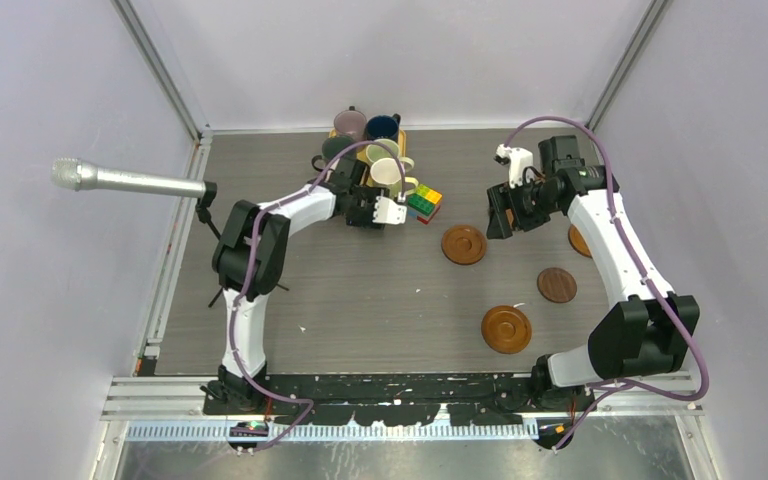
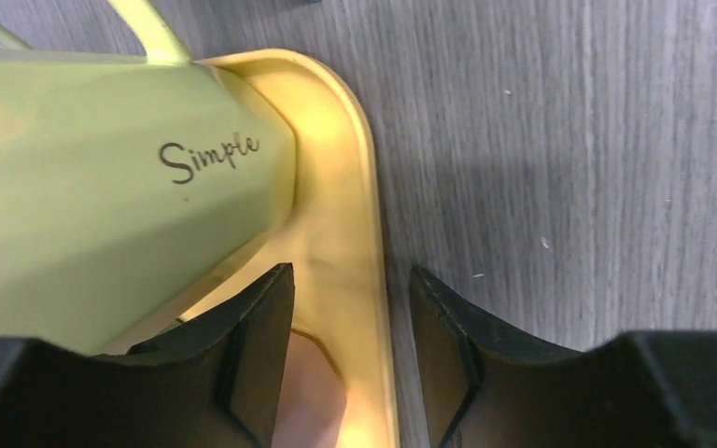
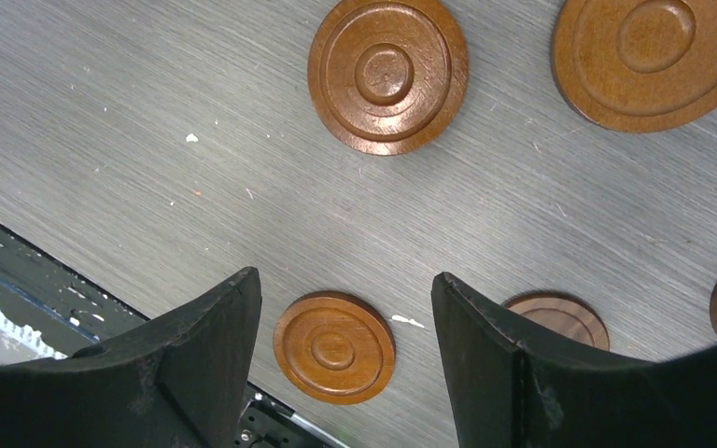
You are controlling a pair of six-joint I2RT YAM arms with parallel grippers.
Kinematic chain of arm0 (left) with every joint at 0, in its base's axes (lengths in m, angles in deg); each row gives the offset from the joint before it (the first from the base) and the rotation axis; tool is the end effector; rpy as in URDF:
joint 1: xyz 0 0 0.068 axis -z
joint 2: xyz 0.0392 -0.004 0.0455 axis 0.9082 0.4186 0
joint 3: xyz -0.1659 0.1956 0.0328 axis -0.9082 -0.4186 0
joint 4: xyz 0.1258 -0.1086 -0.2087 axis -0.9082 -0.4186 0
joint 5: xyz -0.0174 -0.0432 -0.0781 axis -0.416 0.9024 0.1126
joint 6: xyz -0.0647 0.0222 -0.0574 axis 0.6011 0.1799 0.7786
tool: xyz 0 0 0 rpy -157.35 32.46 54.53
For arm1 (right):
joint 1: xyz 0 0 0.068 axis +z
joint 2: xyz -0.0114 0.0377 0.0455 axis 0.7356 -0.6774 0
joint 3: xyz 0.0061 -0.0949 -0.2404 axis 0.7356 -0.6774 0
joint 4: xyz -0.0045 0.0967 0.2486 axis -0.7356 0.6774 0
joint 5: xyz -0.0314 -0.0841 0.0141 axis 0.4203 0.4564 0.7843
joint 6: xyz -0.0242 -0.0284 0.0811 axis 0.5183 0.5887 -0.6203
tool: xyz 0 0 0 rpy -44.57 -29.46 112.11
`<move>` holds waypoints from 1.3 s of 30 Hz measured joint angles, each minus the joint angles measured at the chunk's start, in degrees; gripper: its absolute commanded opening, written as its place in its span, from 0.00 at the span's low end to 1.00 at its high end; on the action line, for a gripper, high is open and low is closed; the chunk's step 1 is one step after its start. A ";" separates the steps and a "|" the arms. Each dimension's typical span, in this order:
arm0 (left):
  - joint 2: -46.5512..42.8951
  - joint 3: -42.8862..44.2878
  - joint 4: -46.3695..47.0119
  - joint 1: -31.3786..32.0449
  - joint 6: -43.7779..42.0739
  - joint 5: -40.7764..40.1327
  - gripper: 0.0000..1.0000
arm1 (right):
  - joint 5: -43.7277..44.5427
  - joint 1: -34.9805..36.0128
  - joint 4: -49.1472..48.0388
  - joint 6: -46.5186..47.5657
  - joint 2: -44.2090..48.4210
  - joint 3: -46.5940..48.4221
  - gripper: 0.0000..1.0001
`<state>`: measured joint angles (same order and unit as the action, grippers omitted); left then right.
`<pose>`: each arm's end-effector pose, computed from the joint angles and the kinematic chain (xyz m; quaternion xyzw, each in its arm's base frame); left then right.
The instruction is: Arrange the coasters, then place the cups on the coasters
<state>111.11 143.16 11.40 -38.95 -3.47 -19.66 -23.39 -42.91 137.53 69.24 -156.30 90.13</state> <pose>0.4087 -0.2305 0.1163 0.7446 0.5690 -0.0189 0.3485 0.3044 0.0541 0.2679 -0.2254 0.9260 0.1607 0.2565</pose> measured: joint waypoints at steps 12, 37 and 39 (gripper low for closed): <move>3.58 8.09 -14.01 -1.68 -0.39 1.92 0.42 | -0.07 -0.83 1.92 -0.09 0.00 1.16 0.69; 9.64 19.10 -26.60 -2.27 -1.16 1.64 0.02 | -0.26 -0.85 3.85 0.17 -0.20 2.71 0.67; 9.01 17.92 -25.44 -1.97 -1.11 1.14 0.00 | -0.26 -0.85 3.89 0.20 -0.20 2.80 0.67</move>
<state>120.11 161.08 -14.04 -40.91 -4.59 -18.53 -23.66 -43.77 141.42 69.44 -156.49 92.93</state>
